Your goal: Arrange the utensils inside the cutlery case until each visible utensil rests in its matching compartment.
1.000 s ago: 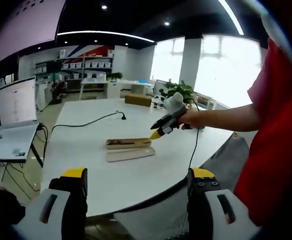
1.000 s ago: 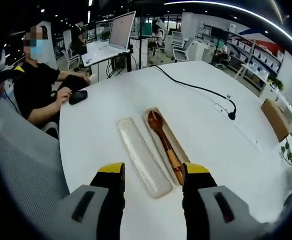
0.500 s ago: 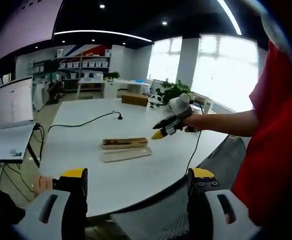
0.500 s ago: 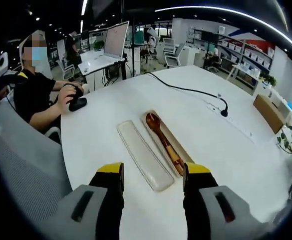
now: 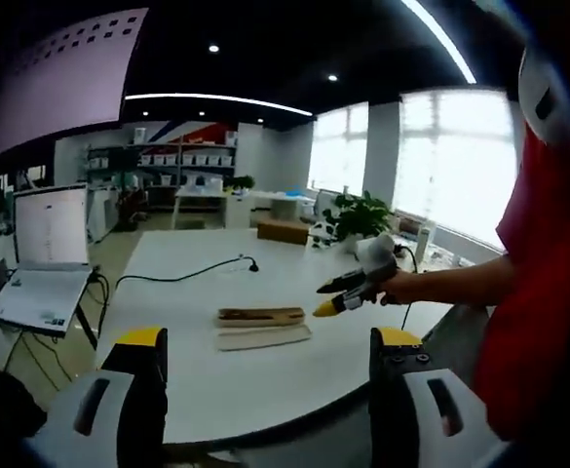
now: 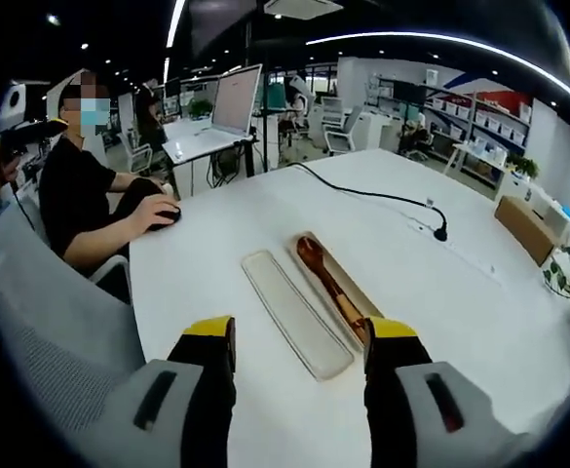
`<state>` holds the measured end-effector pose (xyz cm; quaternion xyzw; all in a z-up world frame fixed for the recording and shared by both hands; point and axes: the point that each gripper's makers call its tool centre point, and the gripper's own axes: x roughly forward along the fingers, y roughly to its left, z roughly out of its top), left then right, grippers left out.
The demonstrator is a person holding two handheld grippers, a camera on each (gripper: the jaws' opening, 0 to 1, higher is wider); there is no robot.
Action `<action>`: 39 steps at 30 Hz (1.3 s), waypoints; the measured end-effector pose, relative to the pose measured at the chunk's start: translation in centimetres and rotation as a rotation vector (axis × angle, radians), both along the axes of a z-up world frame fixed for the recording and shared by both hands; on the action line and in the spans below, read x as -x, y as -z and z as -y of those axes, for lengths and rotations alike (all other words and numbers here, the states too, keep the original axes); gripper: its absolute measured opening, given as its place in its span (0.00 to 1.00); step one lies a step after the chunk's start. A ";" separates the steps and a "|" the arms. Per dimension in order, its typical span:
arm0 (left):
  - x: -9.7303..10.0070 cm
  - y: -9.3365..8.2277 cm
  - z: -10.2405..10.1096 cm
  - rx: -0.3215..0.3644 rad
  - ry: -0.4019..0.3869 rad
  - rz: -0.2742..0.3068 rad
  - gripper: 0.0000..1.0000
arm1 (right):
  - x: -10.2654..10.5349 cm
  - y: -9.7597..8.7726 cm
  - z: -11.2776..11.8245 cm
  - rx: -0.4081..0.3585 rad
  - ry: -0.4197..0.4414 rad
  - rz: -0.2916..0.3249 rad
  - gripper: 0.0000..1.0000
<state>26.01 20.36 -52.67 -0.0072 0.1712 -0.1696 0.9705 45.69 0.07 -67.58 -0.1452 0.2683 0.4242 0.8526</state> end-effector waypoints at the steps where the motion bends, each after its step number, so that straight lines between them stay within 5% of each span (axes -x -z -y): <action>1: 0.1 0.5 -0.2 -0.008 -0.018 -0.020 0.92 | 0.0 0.1 0.1 0.000 0.007 -0.004 0.52; 6: -0.3 1.1 -0.1 -0.021 -0.035 -0.040 0.91 | -0.4 0.0 -0.1 0.024 0.017 0.025 0.53; 8: -0.1 2.8 -0.4 -0.053 -0.033 -0.152 0.90 | -0.3 -0.3 -0.2 0.046 0.001 0.035 0.54; 9: -0.3 3.2 -0.3 -0.076 -0.001 -0.159 0.90 | -0.3 -0.5 -0.2 0.063 -0.011 0.043 0.54; 13: -2.1 3.5 -0.2 -0.102 0.082 -0.127 0.88 | -0.8 -1.2 0.2 0.074 -0.011 0.069 0.55; 17: -5.5 3.9 -0.3 -0.076 0.168 -0.139 0.83 | 0.0 -1.5 1.5 0.053 0.061 -0.001 0.54; 19: -7.5 3.4 0.0 -0.063 0.227 -0.070 0.82 | 0.2 -1.6 1.7 0.049 0.056 0.020 0.55; 25: -11.9 6.5 0.1 -0.061 0.315 -0.065 0.82 | 0.8 -0.8 2.5 0.063 0.097 0.005 0.55; 31: -13.9 8.2 0.4 -0.004 0.327 -0.079 0.83 | 1.3 0.6 3.4 0.183 0.114 -0.007 0.53; 39: -15.0 11.7 0.6 0.018 0.336 -0.136 0.83 | 1.7 2.1 3.6 0.229 0.121 -0.049 0.54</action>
